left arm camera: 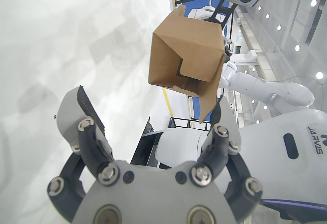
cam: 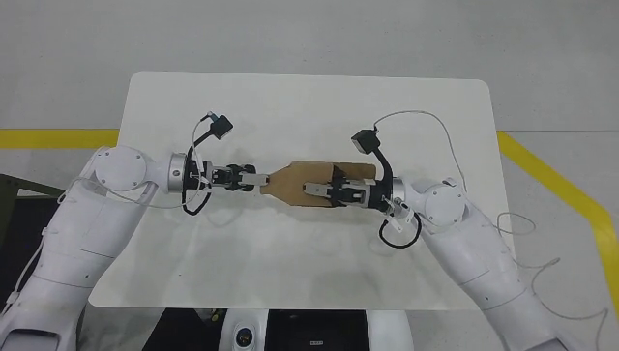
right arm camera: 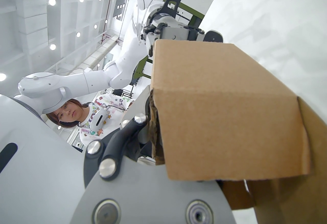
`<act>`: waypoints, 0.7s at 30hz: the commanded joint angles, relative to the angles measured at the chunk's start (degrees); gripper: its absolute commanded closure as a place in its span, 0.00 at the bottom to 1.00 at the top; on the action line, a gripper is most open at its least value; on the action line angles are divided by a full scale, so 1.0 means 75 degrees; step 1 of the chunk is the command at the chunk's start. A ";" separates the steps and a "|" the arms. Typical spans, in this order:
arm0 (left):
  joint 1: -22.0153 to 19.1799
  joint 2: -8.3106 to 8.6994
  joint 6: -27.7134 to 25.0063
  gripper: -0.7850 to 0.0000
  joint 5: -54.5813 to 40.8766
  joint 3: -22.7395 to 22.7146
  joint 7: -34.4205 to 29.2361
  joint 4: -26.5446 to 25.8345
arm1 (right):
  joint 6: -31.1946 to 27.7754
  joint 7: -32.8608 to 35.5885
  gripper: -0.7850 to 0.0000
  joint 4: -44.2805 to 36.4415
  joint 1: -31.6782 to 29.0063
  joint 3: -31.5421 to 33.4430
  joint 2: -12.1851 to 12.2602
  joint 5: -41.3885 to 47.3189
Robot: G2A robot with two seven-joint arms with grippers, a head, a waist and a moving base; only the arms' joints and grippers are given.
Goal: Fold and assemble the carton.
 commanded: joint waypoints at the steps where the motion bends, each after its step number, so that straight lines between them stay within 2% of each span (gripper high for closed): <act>1: 0.0000 -0.0001 0.0032 0.00 0.0036 0.0011 0.0012 0.0034 | -0.0011 0.0019 1.00 -0.0027 0.0025 -0.0013 -0.0004 0.0033; 21: 0.0044 -0.0017 0.0132 0.00 0.0098 0.0140 -0.0077 0.0023 | -0.0340 -0.0018 1.00 0.0198 0.0538 -0.0761 -0.0265 0.0519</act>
